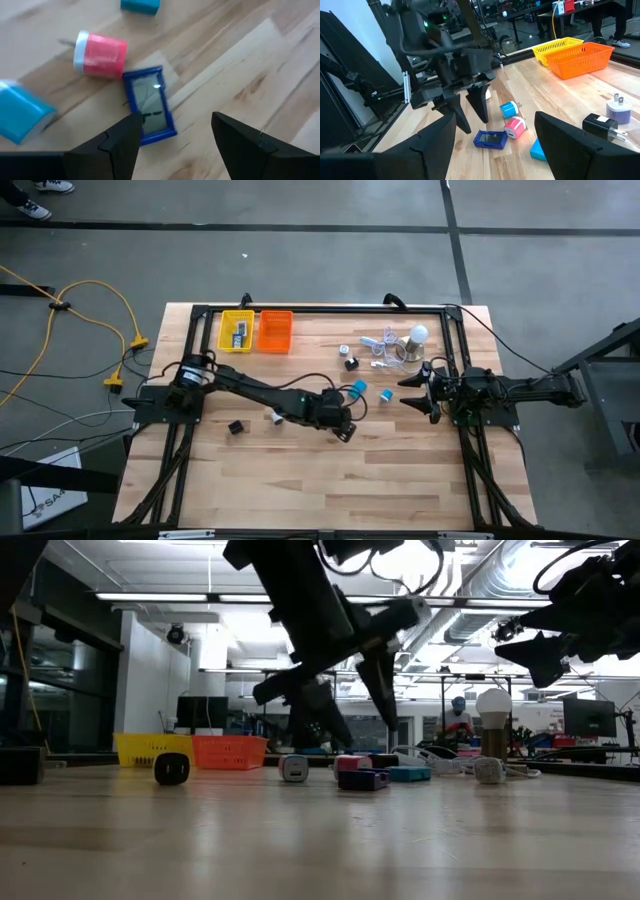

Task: Pick & Place Office items
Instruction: Put the dark blue digital clock into the yellow basket

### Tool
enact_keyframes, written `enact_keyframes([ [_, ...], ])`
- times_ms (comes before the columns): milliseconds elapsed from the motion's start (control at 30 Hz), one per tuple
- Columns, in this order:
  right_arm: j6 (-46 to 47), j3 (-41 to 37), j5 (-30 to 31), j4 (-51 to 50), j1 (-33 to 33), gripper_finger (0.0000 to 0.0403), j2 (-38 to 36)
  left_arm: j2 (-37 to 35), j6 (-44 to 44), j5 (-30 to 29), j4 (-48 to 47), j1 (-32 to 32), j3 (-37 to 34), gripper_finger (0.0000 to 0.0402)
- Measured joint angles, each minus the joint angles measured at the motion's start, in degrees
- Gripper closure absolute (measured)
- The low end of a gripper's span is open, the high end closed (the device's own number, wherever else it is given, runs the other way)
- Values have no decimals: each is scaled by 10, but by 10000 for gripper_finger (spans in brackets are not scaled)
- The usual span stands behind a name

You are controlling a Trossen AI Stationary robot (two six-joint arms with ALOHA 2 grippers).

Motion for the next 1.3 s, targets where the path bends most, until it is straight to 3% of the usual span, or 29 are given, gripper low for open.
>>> enact_keyframes([
  [1300,0,0,0,1,0,144,0,26,-3,-16,-13,-3,0,167],
])
